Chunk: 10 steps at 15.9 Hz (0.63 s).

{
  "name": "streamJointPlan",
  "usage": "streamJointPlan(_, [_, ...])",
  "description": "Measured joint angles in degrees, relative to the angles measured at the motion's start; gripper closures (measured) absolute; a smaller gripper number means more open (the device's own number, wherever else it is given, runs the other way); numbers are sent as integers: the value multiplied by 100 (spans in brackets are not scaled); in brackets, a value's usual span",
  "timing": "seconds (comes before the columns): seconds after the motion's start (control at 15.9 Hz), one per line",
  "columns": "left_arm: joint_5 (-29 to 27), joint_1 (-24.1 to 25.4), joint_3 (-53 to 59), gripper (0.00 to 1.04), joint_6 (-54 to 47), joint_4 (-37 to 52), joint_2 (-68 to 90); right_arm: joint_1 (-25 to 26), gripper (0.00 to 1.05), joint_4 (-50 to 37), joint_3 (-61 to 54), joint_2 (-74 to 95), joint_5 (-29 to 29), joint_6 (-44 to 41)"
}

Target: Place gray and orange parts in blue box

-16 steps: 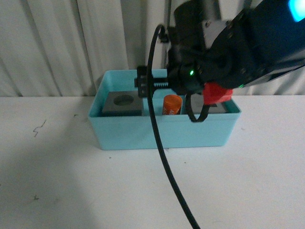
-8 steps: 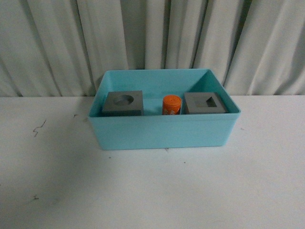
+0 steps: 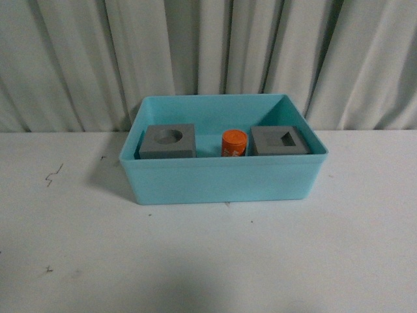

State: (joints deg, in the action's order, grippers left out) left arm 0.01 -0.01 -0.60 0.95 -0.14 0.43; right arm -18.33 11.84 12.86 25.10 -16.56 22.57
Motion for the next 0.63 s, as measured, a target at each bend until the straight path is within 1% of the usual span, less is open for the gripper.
streamJointPlan(0.13, [-24, 2, 0, 7, -4, -15, 0, 282, 29, -1327, -721, -973, 109, -796])
streamJointPlan(0.19, [-20, 4, 0, 7, -4, -17, 0, 356, 33, -1552, -820, -1093, 162, -946])
streamJointPlan(0.25, [-2, 0, 0, 7, -7, 0, 0, 562, 44, -2013, -918, -1176, 317, -1504])
streamJointPlan(0.31, [-2, -2, 0, 7, -7, -2, 0, 706, 55, -2068, -925, -1270, 492, -1790])
streamJointPlan(0.44, [-13, -2, 0, 7, -7, -4, 0, 863, 78, -1204, -1034, -2057, 678, -2085])
streamJointPlan(0.5, [-7, -2, 0, 7, -7, -4, 0, 1207, 91, -1187, -1056, -2282, 1139, -2127])
streamJointPlan(0.57, [-4, -2, 0, 7, -7, -2, 0, 1810, 104, -1174, -1082, -2317, 1499, -2179])
streamJointPlan(0.63, [-4, -2, 0, 7, -7, -7, 0, 1902, 103, -1117, -1220, -2496, 1552, -2194])
